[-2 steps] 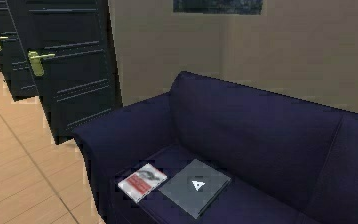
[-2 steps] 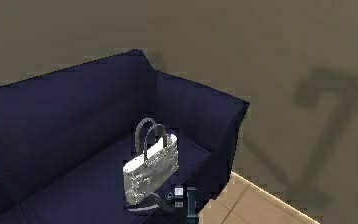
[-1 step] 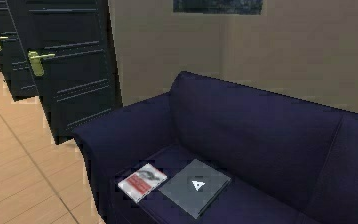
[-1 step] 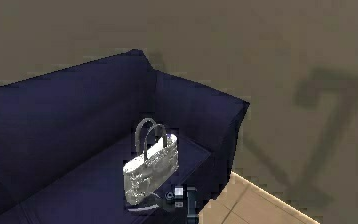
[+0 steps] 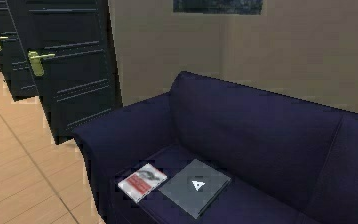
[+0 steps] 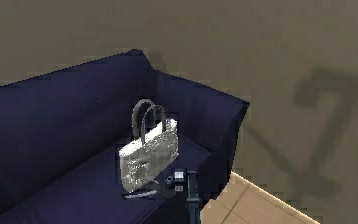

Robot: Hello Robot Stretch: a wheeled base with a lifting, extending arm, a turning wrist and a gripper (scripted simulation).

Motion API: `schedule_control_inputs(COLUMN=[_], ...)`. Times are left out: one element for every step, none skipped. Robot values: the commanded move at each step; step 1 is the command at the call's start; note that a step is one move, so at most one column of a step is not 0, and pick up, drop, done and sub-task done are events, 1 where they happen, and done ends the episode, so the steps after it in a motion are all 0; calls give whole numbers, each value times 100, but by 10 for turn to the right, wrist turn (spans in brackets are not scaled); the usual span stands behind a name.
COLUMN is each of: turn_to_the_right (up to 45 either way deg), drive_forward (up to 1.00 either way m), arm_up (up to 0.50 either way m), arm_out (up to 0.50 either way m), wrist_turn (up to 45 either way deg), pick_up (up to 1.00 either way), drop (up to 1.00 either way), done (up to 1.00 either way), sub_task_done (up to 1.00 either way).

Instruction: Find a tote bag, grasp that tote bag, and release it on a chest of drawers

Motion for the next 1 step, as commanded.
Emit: schedule_control_inputs(turn_to_the_right=[0], drive_forward=[0], arm_up=[48], arm_out=[0], wrist_turn=[0], pick_up=[0], drop=[0], done=[0], sub_task_done=[0])
